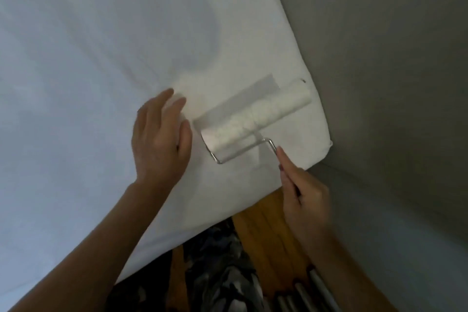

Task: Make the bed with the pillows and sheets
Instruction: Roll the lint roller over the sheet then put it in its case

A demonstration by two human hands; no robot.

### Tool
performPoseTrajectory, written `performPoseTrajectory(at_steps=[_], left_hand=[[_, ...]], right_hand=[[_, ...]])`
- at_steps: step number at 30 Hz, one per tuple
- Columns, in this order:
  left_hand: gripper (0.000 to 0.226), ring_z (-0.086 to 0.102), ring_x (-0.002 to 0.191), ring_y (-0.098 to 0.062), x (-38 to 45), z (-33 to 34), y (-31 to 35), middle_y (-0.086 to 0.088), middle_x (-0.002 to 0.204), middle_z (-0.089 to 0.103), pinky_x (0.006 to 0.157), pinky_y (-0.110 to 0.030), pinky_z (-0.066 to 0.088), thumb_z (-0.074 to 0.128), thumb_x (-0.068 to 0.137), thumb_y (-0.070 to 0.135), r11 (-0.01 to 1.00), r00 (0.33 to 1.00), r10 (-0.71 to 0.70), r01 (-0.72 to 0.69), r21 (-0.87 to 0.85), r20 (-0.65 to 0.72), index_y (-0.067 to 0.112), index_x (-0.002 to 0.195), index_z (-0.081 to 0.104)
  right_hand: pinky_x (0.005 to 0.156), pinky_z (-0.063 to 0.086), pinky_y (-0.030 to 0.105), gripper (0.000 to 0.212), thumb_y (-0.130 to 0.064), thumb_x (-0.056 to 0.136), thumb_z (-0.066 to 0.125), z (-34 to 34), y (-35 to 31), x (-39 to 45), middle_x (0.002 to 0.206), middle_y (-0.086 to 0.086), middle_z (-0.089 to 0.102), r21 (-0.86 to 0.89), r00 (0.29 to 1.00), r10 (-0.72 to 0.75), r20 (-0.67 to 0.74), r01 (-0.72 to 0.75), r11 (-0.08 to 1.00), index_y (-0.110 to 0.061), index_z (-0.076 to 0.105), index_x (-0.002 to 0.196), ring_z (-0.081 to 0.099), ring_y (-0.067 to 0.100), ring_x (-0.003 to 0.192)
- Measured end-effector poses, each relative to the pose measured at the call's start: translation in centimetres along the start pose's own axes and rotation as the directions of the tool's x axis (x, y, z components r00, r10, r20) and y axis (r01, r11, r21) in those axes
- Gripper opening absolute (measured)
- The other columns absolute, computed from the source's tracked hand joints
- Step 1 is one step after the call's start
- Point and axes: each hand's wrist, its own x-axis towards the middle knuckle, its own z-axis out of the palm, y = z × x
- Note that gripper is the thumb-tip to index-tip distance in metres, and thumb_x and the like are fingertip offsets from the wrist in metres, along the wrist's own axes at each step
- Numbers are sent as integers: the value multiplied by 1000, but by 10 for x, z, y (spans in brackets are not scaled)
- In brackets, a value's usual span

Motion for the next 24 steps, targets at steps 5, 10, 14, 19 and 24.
performPoseTrajectory(at_steps=[5, 10, 14, 19, 24], left_hand=[[54, 20, 145, -40, -16, 48, 49, -23, 156, 24, 118, -56, 15, 36, 100, 33, 975, 919, 154, -202, 97, 362, 8, 148, 32], [59, 9, 148, -33, -81, 85, 95, -11, 158, 16, 120, -51, 3, 33, 99, 41, 754, 598, 570, -653, -71, 564, 12, 148, 16], [32, 42, 134, -28, -125, 83, 103, -9, 134, 59, 121, -46, 13, 57, 92, 30, 614, 354, 712, -733, -292, 607, 13, 115, 70], [24, 56, 110, -30, -117, 32, 74, -15, 116, 66, 92, -40, 46, 53, 95, 18, 780, 705, 618, -498, -377, 348, 4, 109, 68], [28, 57, 113, -33, -57, -30, -17, -17, 123, 63, 97, -41, 44, 48, 95, 13, 958, 957, 265, -248, -144, 114, 9, 122, 55]], right_hand=[[58, 50, 34, 37, -25, 101, 45, 2, -39, 95, 78, 8, 67, 92, 983, 150, -106, -140, 986, -34, 46, 137, 57, 16, 60], [73, 55, 42, 37, -25, 102, 42, -11, -43, 144, 90, 6, 71, 24, 991, 130, -21, -130, 991, -34, 51, 136, 63, 20, 75], [57, 45, 35, 37, -27, 103, 40, 1, -24, 125, 71, 3, 63, -140, 982, 157, 109, -141, 980, -38, 47, 138, 53, 15, 58], [74, 46, 23, 37, -32, 100, 42, -4, 4, 51, 90, 6, 67, -77, 968, 237, 84, -231, 970, -47, 45, 134, 54, 11, 74], [45, 51, 35, 48, -83, 81, 23, -23, 27, -21, 61, 8, 57, -152, 916, 384, 113, -366, 918, -73, 29, 128, 54, 28, 48]])
